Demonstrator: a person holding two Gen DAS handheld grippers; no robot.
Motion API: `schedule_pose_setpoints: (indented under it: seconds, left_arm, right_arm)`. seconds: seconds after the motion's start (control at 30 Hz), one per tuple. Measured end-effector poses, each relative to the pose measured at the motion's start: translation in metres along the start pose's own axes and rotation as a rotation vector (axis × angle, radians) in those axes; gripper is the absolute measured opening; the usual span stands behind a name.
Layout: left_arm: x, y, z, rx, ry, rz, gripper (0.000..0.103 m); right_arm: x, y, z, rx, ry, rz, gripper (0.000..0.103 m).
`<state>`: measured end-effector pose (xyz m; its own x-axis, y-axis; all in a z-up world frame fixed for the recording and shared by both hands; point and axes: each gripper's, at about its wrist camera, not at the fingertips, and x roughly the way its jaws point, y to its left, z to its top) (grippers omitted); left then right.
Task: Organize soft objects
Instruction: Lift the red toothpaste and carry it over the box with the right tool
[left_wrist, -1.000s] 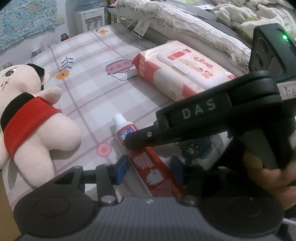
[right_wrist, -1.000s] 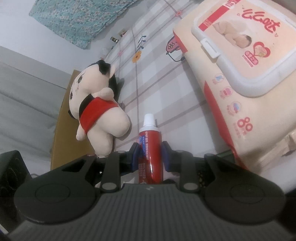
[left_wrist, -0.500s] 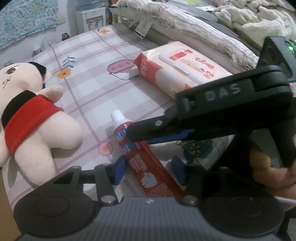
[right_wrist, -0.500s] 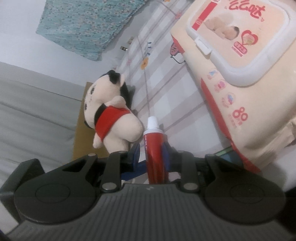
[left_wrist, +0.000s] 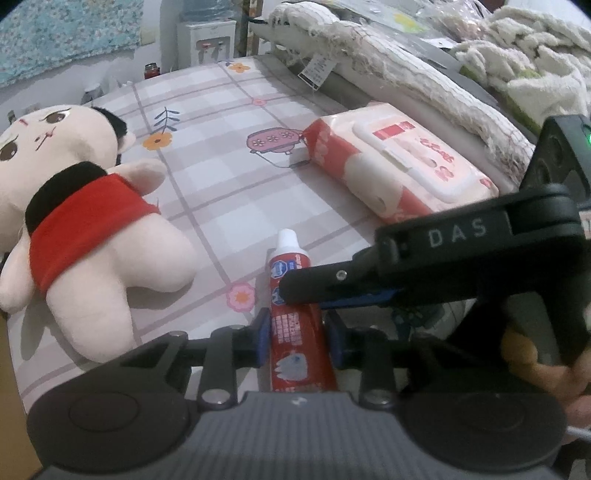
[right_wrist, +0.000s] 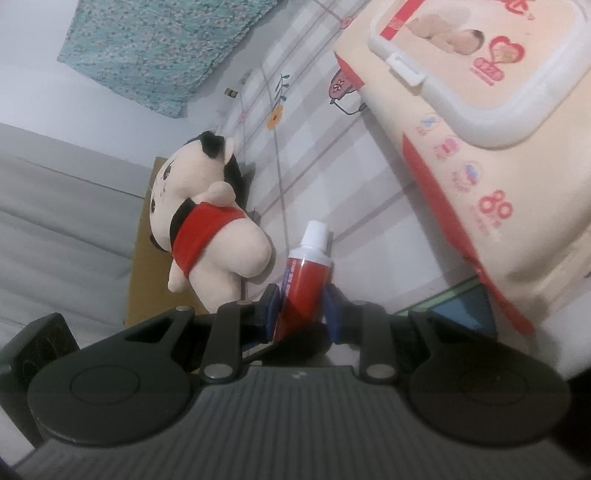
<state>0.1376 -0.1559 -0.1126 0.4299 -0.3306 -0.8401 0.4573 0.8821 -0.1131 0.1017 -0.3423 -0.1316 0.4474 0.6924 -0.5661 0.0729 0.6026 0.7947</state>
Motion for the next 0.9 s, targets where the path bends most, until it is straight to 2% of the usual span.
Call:
schedule_pose_setpoints:
  seconds: [0.17, 0.3, 0.5, 0.67, 0.9]
  left_arm:
    - [-0.007, 0.005, 0.000, -0.025, 0.006, -0.019, 0.032]
    - [-0.026, 0.003, 0.000, -0.043, -0.031, -0.026, 0.032]
    - [-0.080, -0.003, 0.006, -0.067, -0.152, -0.031, 0.032]
    - [-0.138, -0.007, 0.013, -0.085, -0.290, 0.011, 0.032]
    - [-0.207, 0.023, 0.011, -0.182, -0.436, 0.091, 0.032]
  right_arm:
    - [-0.003, 0.007, -0.007, -0.002, -0.021, -0.003, 0.022]
    - [-0.018, 0.024, -0.012, -0.043, -0.047, 0.003, 0.022]
    - [-0.055, 0.076, -0.015, -0.175, -0.119, 0.022, 0.022]
    - [-0.083, 0.130, -0.016, -0.310, -0.177, 0.084, 0.022]
    - [-0.076, 0.212, -0.012, -0.450, -0.164, 0.197, 0.022]
